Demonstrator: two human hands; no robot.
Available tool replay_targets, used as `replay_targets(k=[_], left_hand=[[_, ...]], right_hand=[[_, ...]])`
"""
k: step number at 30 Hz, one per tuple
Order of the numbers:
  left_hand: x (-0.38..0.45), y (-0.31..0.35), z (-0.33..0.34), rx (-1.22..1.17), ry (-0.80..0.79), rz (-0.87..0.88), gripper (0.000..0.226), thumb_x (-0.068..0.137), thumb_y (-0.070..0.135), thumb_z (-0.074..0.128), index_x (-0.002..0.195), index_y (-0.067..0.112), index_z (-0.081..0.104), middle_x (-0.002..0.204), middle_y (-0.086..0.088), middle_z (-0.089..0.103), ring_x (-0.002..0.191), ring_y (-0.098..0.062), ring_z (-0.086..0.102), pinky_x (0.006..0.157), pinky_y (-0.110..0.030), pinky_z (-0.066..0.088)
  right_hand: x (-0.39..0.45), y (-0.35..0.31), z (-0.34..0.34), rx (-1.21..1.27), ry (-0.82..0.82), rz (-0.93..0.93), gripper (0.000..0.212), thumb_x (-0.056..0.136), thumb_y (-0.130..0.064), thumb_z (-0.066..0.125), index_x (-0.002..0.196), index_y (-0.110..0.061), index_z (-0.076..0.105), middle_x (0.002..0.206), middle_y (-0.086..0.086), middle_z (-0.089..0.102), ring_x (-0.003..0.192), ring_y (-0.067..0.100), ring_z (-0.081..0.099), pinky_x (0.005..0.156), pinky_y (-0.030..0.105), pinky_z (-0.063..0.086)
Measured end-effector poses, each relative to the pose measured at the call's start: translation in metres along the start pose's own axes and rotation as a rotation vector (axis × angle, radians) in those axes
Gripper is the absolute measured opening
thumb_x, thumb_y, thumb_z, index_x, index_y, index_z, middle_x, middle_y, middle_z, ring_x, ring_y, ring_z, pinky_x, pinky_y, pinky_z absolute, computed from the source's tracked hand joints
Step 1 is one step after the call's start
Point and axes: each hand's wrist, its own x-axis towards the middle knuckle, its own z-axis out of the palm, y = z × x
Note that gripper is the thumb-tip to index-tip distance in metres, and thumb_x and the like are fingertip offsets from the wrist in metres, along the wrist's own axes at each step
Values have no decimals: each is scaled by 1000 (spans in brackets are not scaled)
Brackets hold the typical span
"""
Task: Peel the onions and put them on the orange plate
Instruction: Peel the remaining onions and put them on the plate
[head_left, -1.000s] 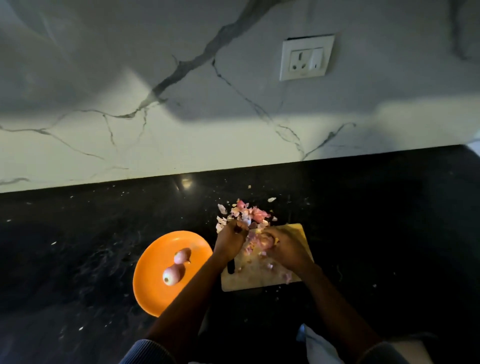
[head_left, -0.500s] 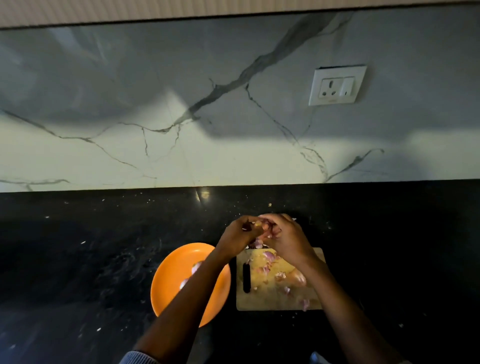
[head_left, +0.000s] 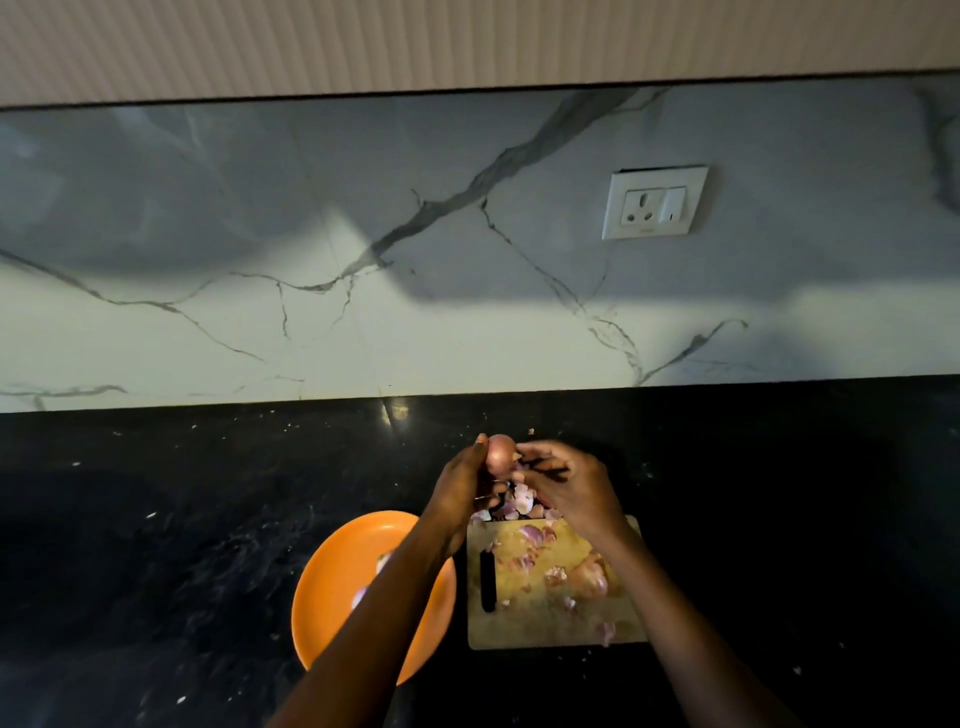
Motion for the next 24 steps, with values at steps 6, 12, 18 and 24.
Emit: replay_targets(k=[6, 12, 18, 24], left_hand=[[-11, 5, 3, 83, -33, -18, 57, 101, 58, 41, 111, 12, 73, 94, -10, 75, 80, -17, 66, 73, -31, 52], [-14, 12, 2, 108, -109, -4, 50, 101, 55, 44, 110, 16, 75, 92, -4, 74, 75, -11, 61, 70, -27, 50], [-16, 12, 3, 18, -154, 0, 45, 107, 38, 38, 113, 3, 66, 83, -5, 72, 67, -8, 65, 62, -20, 50], [-9, 12, -3, -57, -82, 0, 54, 103, 49, 42, 115, 4, 68, 95, -22, 62, 67, -17, 55, 64, -29, 45]], right_hand=[[0, 3, 4, 63, 110, -14, 14, 84, -15, 79, 95, -23, 78, 92, -7, 77, 91, 8, 72, 86, 29, 57], [6, -1, 1, 10, 74, -32, 5, 87, -14, 77, 91, -16, 77, 87, -6, 76, 86, 8, 71, 78, 22, 56], [10, -2, -4, 12, 19, -18, 3, 91, -19, 72, 92, -20, 75, 89, -5, 75, 88, 10, 71, 79, 23, 54], [10, -7, -7, 90, 106, 55, 13, 100, -25, 60, 94, -28, 71, 91, -7, 75, 91, 2, 68, 80, 13, 48]])
